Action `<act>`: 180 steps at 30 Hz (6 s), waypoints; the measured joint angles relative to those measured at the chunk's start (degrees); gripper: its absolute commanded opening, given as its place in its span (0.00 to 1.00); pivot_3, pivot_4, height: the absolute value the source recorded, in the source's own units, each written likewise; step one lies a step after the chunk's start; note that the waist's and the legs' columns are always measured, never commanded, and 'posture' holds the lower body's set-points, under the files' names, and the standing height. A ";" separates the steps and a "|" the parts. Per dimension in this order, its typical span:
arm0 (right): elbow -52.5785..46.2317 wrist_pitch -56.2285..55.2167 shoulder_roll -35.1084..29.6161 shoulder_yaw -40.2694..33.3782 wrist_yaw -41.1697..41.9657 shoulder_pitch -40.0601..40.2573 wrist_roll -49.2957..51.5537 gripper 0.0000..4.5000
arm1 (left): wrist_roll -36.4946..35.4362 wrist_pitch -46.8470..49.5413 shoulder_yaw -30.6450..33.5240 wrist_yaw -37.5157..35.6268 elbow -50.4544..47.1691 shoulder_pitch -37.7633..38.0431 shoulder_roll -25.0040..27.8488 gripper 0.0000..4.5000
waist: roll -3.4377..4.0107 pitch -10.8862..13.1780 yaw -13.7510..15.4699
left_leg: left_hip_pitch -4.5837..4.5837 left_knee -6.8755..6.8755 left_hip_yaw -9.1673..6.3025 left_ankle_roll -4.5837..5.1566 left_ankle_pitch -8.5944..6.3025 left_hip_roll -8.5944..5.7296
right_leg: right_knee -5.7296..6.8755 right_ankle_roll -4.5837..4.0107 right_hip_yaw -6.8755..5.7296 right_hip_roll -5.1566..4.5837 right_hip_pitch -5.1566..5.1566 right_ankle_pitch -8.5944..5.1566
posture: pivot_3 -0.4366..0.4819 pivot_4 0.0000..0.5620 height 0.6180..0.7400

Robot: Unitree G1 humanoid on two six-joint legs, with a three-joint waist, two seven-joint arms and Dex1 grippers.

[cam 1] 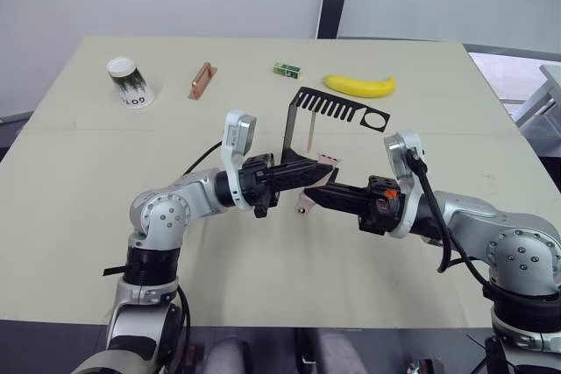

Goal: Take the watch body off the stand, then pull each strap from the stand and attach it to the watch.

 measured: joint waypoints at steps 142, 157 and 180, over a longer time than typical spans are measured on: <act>-3.30 -10.80 3.60 -9.70 -10.80 32.30 -44.35 0.45 | 25.90 -28.50 -12.61 -21.32 4.60 -1.58 11.90 0.00 | 0.05 -0.02 -0.11 | 0.15 0.00 0.14 -0.09 0.08 -0.08 | 0.33 -0.05 0.40 0.17 -0.05 -0.05 | 0.48 0.27 1.00; -4.70 -25.43 10.60 -10.11 -9.99 40.67 -48.53 1.00 | 25.84 -27.72 -12.61 -21.29 4.60 -1.97 11.04 0.00 | 0.05 -0.02 -0.17 | 0.15 0.00 0.20 -0.10 0.08 -0.08 | 0.37 -0.05 0.44 0.18 -0.04 -0.05 | 0.48 0.27 1.00; -0.63 -30.29 14.81 -6.49 -10.41 39.38 -54.21 1.00 | 25.85 -28.71 -12.61 -21.81 5.78 -2.24 10.38 0.00 | 0.05 -0.03 0.01 | 0.19 0.02 0.17 -0.10 0.08 -0.08 | 0.38 -0.06 0.44 0.18 -0.04 -0.06 | 0.48 0.27 1.00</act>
